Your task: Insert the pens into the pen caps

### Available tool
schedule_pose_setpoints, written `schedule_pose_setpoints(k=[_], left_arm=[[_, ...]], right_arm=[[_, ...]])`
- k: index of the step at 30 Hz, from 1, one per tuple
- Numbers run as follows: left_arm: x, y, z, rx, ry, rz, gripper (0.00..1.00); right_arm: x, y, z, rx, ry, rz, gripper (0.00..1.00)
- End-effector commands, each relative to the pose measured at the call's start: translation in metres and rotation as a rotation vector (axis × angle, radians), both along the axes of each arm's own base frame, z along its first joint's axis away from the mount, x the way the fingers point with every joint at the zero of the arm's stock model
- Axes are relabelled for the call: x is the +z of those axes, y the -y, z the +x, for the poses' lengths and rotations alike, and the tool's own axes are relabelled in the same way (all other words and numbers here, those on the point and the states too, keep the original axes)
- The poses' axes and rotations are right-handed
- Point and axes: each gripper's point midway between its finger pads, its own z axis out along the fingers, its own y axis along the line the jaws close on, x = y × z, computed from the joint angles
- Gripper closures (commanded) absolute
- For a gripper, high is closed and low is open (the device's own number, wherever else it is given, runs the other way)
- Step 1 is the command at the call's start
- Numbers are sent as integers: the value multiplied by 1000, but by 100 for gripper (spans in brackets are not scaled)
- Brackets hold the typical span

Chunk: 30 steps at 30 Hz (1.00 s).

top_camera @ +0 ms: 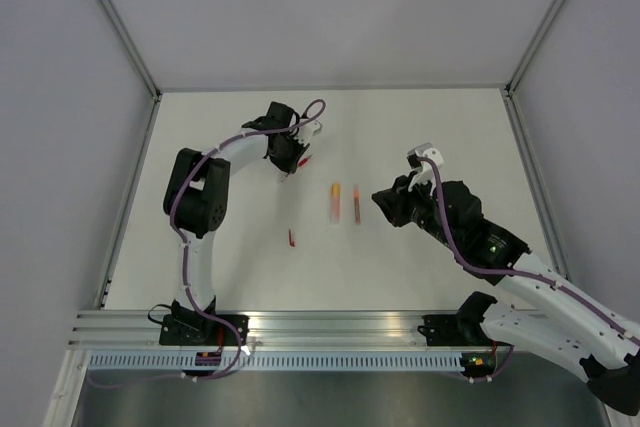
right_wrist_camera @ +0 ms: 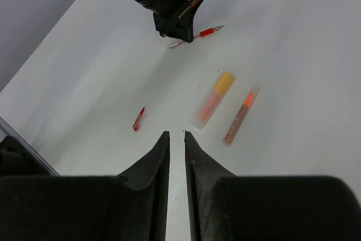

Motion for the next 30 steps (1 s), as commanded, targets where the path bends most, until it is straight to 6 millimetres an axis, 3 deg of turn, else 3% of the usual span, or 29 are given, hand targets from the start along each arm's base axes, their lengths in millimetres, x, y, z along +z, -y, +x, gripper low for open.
schedule_pose_setpoints(k=[1,5,9,10,13,14,17,18,19,21,22,24,25,27,30], left_arm=[[-31,-13,-50,33,-192,84,97],[-21,1,-53,66,-193,36,98],[11,12,-44,150,-130,-68,98],[28,15,-39,173,-75,-112,98],[53,24,-37,247,-14,-232,98],[80,28,-36,298,21,-308,98],[102,30,-43,388,67,-433,98],[126,25,-45,423,125,-476,98],[122,23,-56,446,112,-499,98],[164,23,-62,510,176,-648,98],[167,23,-70,544,162,-712,98],[206,29,-88,491,195,-856,98],[200,28,-100,497,171,-885,98],[223,33,-116,467,168,-1014,98],[241,30,-146,425,176,-1130,98]], right_arm=[[10,-1,-2,10,30,38,79],[5,-2,1,-1,22,36,78],[-4,-4,7,-22,-3,32,76],[-3,-4,9,-35,-5,38,73],[-7,-5,12,-50,-9,47,66],[-11,-5,12,-52,-11,47,64],[-17,-7,15,-50,-10,43,62],[-22,-10,17,-49,-22,31,62],[-27,-13,18,-43,-31,25,62],[-41,-22,20,-16,-72,1,62],[-42,-30,19,16,-84,3,62],[-60,-43,19,60,-133,-19,62],[-61,-49,19,85,-135,-12,62],[-75,-62,16,132,-175,-28,62],[-92,-75,15,156,-213,-59,62]])
